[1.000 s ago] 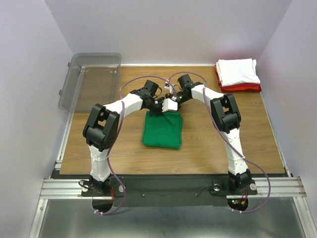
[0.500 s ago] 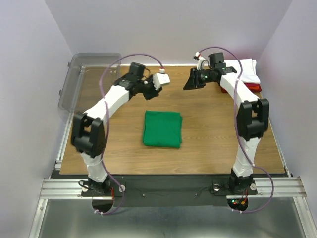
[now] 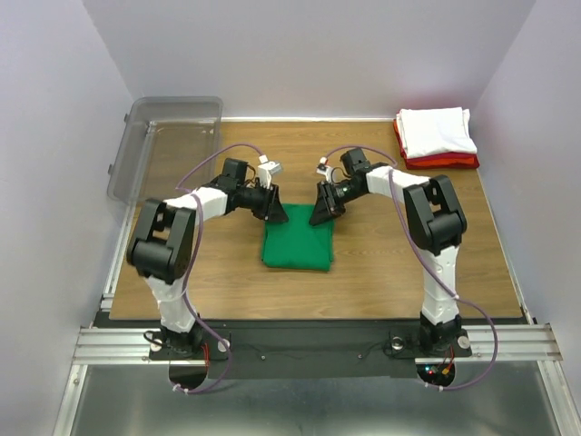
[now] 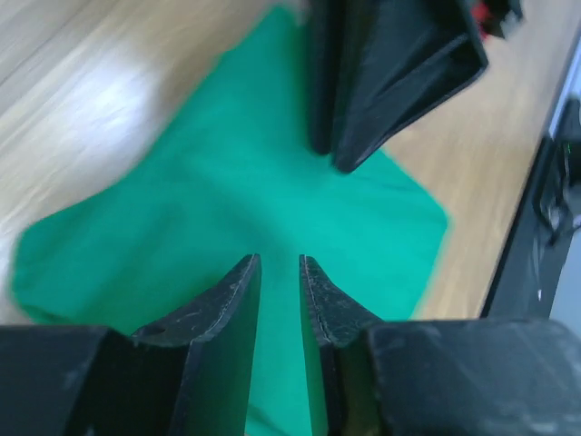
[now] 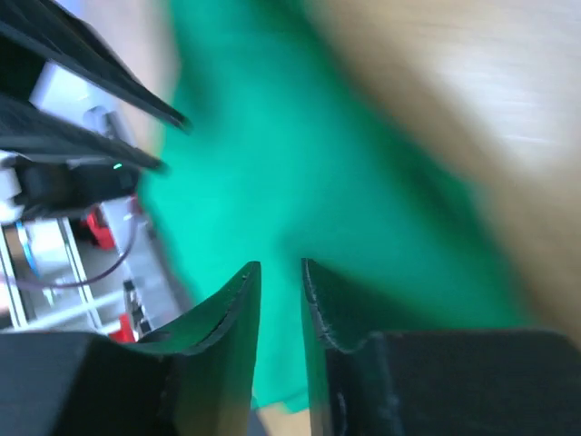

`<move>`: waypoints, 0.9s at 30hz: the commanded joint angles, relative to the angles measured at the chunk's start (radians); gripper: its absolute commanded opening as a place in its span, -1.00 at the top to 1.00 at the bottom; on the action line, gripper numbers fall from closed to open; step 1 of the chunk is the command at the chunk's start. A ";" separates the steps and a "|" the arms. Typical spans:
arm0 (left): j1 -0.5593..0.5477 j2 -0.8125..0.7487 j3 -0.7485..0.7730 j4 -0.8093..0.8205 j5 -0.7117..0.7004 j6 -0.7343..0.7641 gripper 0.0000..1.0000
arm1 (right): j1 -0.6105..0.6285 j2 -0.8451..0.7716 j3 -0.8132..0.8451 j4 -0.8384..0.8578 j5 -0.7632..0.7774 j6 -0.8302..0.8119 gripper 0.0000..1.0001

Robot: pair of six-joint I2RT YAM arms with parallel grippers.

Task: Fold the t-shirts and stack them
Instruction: Fold the tshirt

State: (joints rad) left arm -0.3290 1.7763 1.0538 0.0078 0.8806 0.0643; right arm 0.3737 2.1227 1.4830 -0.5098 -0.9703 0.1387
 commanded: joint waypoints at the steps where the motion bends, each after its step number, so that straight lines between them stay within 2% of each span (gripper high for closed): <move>1: 0.068 0.098 0.052 0.149 0.080 -0.130 0.32 | -0.056 0.077 0.063 0.059 0.096 0.016 0.49; 4: 0.081 0.259 0.168 0.152 0.093 -0.152 0.37 | -0.123 0.149 0.112 0.056 0.146 0.019 0.53; 5: 0.081 0.259 0.169 0.152 0.093 -0.152 0.38 | -0.124 0.160 0.132 0.054 0.151 0.013 0.53; 8: 0.079 0.365 0.302 0.162 0.092 -0.190 0.45 | -0.157 0.195 0.207 0.047 0.167 0.004 0.52; 10: 0.079 0.380 0.343 0.165 0.104 -0.204 0.46 | -0.162 0.197 0.247 0.036 0.162 -0.007 0.51; 12: 0.081 0.370 0.390 0.162 0.115 -0.204 0.46 | -0.162 0.183 0.290 0.008 0.093 -0.005 0.48; 15: 0.084 0.309 0.425 0.120 0.129 -0.176 0.45 | -0.162 0.096 0.271 0.002 -0.017 0.041 0.39; 20: 0.062 0.166 0.338 0.121 0.175 -0.221 0.39 | -0.162 -0.093 0.195 0.005 -0.071 0.074 0.26; 23: 0.004 0.088 0.205 0.170 0.196 -0.280 0.39 | -0.151 -0.121 0.101 0.010 -0.138 0.102 0.25; 27: -0.074 0.084 0.103 0.265 0.216 -0.327 0.35 | -0.131 -0.104 -0.022 0.008 -0.163 0.076 0.25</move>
State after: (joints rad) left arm -0.3180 1.8740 1.2427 0.1894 1.0412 -0.2008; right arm 0.2165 1.9923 1.5620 -0.4965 -1.0615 0.2138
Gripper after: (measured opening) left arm 0.310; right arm 0.373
